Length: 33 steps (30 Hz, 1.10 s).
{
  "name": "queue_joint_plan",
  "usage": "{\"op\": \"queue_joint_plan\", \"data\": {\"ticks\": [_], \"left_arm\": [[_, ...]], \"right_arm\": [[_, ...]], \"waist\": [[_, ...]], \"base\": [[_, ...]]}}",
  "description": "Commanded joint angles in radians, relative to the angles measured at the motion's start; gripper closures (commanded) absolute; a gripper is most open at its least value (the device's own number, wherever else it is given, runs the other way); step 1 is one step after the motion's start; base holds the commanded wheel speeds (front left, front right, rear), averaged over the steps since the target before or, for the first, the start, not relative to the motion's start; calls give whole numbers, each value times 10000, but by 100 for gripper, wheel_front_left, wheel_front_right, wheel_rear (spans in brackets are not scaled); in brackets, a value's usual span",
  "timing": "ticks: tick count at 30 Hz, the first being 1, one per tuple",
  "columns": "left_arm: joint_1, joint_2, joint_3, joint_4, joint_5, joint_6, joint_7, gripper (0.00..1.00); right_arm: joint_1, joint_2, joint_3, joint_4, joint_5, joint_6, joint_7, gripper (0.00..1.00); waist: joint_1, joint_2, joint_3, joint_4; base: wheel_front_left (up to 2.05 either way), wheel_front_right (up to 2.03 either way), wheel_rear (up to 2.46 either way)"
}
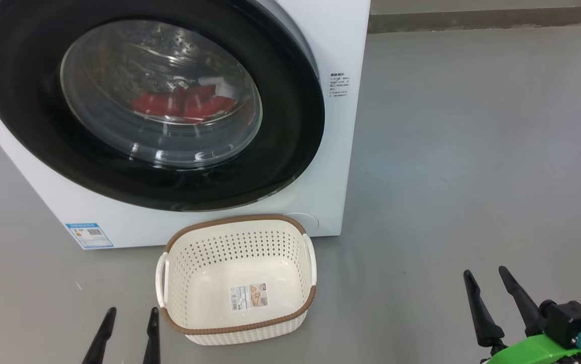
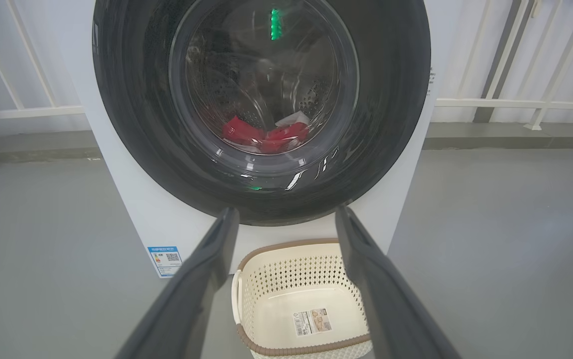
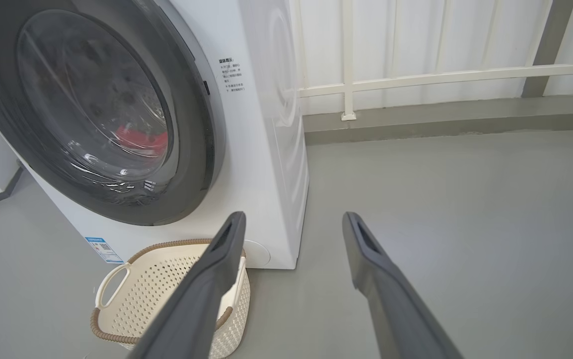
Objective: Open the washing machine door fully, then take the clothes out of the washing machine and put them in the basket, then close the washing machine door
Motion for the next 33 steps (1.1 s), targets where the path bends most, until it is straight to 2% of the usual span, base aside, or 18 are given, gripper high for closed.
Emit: {"op": "queue_joint_plan", "data": {"ticks": [1,14,16,17,25,33], "left_arm": [[-222,43,386,-242,20,-21,-122,0],[-258,23,460,-220,-69,-97,-122,0],[-264,23,404,-226,-79,-90,-122,0],[-267,22,375,-232,-84,-82,-122,0],[-326,21,211,-325,-188,30,-122,0],[-580,21,-3,-359,-264,60,-122,0]], "right_arm": [[-45,-159,127,-254,-47,6,-122,0],[-11,-99,-43,-516,-26,6,-122,0],[-49,-54,17,-592,110,6,-122,61],[-71,-8,56,-604,288,6,-122,100],[-757,97,439,-996,1225,6,-122,100],[-2522,182,680,-964,2137,6,-122,100]], "waist": [[-1,0,8,7],[-1,0,-5,-9],[-1,0,-7,1],[-1,0,-7,8],[-1,0,124,58],[-1,0,366,246]], "base": [[0,0,0],[0,0,0],[0,0,0],[0,0,0],[0,0,0],[0,0,0]]}}
